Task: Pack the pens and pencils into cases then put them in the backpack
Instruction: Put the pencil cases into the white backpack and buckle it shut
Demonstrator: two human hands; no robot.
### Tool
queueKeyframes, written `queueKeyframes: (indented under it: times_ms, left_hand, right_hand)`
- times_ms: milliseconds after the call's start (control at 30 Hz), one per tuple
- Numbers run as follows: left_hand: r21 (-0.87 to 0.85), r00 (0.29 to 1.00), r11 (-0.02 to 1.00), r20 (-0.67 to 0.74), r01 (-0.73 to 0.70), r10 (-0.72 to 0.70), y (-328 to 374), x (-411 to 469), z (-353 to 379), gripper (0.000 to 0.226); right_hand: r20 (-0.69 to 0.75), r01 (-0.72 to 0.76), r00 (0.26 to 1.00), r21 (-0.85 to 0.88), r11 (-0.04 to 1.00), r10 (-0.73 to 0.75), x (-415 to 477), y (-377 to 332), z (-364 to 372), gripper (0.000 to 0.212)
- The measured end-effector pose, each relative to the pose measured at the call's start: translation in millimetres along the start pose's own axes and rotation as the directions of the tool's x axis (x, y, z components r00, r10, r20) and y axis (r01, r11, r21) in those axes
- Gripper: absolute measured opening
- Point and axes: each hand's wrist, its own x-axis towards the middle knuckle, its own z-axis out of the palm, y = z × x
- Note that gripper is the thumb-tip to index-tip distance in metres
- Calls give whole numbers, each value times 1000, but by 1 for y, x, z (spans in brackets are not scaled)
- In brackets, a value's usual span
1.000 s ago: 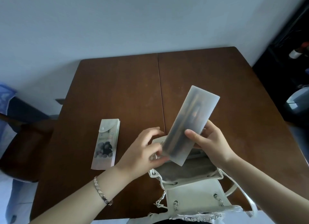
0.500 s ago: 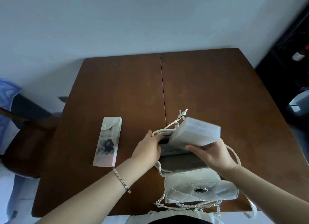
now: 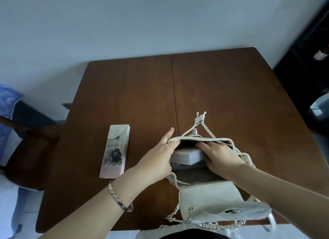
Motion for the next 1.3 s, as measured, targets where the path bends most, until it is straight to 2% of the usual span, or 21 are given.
queueKeyframes:
  times_ms: [100, 167, 233, 333, 400, 467, 500, 600, 667, 700, 833, 900, 967, 1033, 1167, 1300]
  left_hand:
    - [65, 999, 998, 45, 26, -29, 9, 0, -4, 75]
    - [82, 998, 996, 42, 38, -42, 15, 3, -2, 71]
    - [63, 997, 996, 28, 70, -72, 17, 6, 2, 68]
    - [3, 993, 993, -4, 115, -115, 9, 10, 7, 74]
    - [-53, 991, 990, -9, 132, -133, 0, 8, 9, 77]
    - [-76, 992, 990, -16, 120, -122, -5, 6, 11, 78]
    - [-69, 992, 990, -21, 120, -122, -6, 5, 13, 77]
    - [-58, 990, 989, -24, 137, -138, -4, 4, 16, 75]
    - [-57, 992, 990, -14, 128, -129, -4, 5, 17, 74]
    - [-61, 993, 992, -8, 115, -116, -3, 5, 18, 74]
    - [-39, 996, 996, 5, 84, -84, 0, 7, 21, 75]
    - [-13, 996, 996, 1, 88, -88, 0, 8, 21, 75]
    - [-6, 996, 996, 9, 93, -92, 2, 10, 20, 76]
    - [-5, 996, 996, 9, 92, -92, 3, 11, 19, 75]
    - [11, 998, 997, -1, 71, -71, 6, 9, 22, 73]
    - [-25, 998, 998, 6, 65, -64, 2, 12, 23, 76]
  right_hand:
    - [154, -82, 979, -288, 954, 131, 8, -9, -9, 56]
    - [282, -110, 932, -379, 919, 228, 15, -17, -8, 57]
    - [395, -125, 873, -388, 913, 287, 24, -23, -5, 61]
    - [450, -81, 862, -334, 939, 234, 36, -20, 3, 58]
    - [454, -4, 883, -245, 969, 119, 38, -13, 10, 55]
    - [400, 124, 916, -223, 967, -26, 39, -8, 12, 53]
    - [418, 171, 907, -247, 954, -54, 40, -8, 10, 53]
    - [464, 263, 882, -345, 901, -79, 40, -18, 0, 58]
    - [483, 219, 875, -367, 904, -16, 45, -26, -2, 55]
    - [524, 204, 851, -386, 900, 32, 47, -31, 0, 57]
    - [711, 113, 666, -394, 912, 224, 64, -45, 3, 77]
    - [747, 47, 632, -302, 952, 206, 66, -35, 4, 74]
    - [719, -72, 682, -121, 990, 137, 57, -19, 7, 59]
    - [626, -183, 767, 2, 983, 142, 47, -9, 16, 54]
    - [515, -209, 838, -8, 978, 183, 37, -17, 39, 51]
    - [516, -259, 830, 23, 965, 211, 41, -17, 41, 63]
